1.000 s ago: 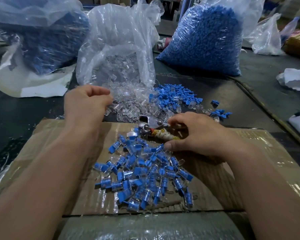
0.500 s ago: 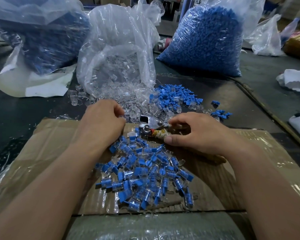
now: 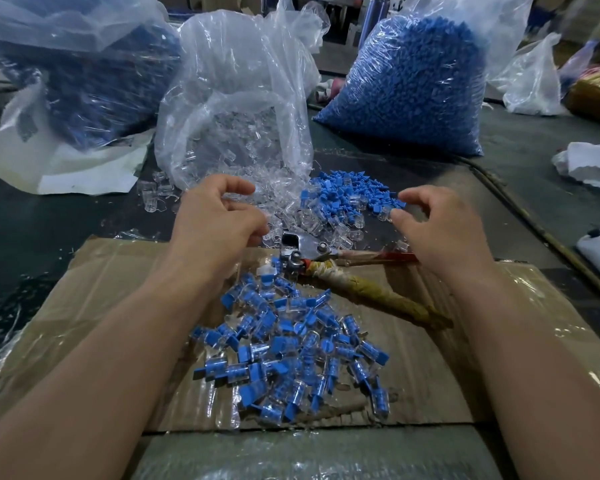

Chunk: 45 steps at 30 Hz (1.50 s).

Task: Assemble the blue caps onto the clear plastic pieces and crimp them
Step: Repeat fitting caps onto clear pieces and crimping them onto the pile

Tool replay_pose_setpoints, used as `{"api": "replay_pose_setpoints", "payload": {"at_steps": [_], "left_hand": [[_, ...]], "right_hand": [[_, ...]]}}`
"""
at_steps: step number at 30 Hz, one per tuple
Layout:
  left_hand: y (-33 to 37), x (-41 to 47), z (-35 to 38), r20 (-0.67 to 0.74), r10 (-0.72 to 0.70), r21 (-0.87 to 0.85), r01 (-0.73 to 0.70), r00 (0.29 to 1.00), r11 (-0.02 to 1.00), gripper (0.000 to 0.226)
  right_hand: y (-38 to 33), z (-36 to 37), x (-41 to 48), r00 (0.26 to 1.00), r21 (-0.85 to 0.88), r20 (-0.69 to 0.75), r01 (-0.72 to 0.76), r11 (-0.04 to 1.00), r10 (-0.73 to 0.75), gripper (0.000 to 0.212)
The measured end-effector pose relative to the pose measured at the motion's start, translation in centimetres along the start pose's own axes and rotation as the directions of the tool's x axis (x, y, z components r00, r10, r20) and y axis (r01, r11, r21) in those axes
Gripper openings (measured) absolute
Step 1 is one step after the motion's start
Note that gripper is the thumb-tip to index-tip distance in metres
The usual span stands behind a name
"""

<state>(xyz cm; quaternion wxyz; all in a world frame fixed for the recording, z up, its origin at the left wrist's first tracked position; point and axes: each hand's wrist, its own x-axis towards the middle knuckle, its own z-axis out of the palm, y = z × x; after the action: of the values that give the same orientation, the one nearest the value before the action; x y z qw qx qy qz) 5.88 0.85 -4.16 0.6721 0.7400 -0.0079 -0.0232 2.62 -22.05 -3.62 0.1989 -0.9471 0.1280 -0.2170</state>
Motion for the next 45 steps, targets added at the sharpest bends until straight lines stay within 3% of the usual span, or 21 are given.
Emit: {"api": "replay_pose_setpoints", "payload": {"at_steps": [3,7,10,16,21,24,30,34,40,45], "left_hand": [[0.0,-0.1,0.1,0.026,0.045,-0.015,-0.045,0.999,0.999,0.037],[-0.2,-0.1,0.4,0.027,0.076,-0.007,-0.076,0.997,0.997,0.030],[-0.3,-0.1,0.5,0.052,0.097,0.034,-0.099,0.994,0.995,0.028],[-0.4,-0.1,0.5,0.059,0.113,0.049,-0.116,0.992,0.992,0.030],[-0.3,-0.2,0.5,0.065,0.121,0.060,-0.125,0.991,0.990,0.031],[-0.3,-0.4,0.5,0.069,0.115,0.045,-0.118,0.991,0.992,0.029],[-0.1,-0.7,0.7,0.075,0.144,0.012,-0.145,0.987,0.989,0.024],[0.2,-0.9,0.8,0.089,0.159,-0.029,-0.157,0.983,0.987,0.019],[0.6,-1.3,0.9,0.136,0.187,-0.051,-0.182,0.973,0.982,0.007],[0.9,-1.8,1.0,0.160,0.174,-0.030,-0.171,0.972,0.985,0.011]], "right_hand": [[0.9,0.3,0.5,0.995,-0.083,0.022,-0.092,0.992,0.094,0.038],[2.2,-0.6,1.0,0.975,-0.090,-0.034,-0.222,0.971,0.220,0.037],[2.4,-0.6,0.9,0.956,-0.153,0.050,-0.278,0.948,0.289,0.038],[1.1,0.8,0.6,0.968,-0.114,0.213,-0.112,0.987,0.134,0.029],[0.2,1.2,0.4,0.981,-0.003,0.190,0.050,0.999,-0.048,0.027],[0.1,1.3,0.2,0.986,0.128,0.145,0.061,0.990,-0.080,0.021],[-0.3,1.4,0.0,0.997,0.357,0.073,-0.031,0.934,0.005,0.021],[-0.3,1.4,0.3,0.998,0.310,0.053,-0.037,0.950,0.022,0.017],[-2.4,1.6,3.1,0.965,0.025,0.252,0.062,0.998,-0.066,0.020],[-2.8,3.1,4.0,0.948,-0.101,0.318,0.011,0.995,0.022,0.033]]}}
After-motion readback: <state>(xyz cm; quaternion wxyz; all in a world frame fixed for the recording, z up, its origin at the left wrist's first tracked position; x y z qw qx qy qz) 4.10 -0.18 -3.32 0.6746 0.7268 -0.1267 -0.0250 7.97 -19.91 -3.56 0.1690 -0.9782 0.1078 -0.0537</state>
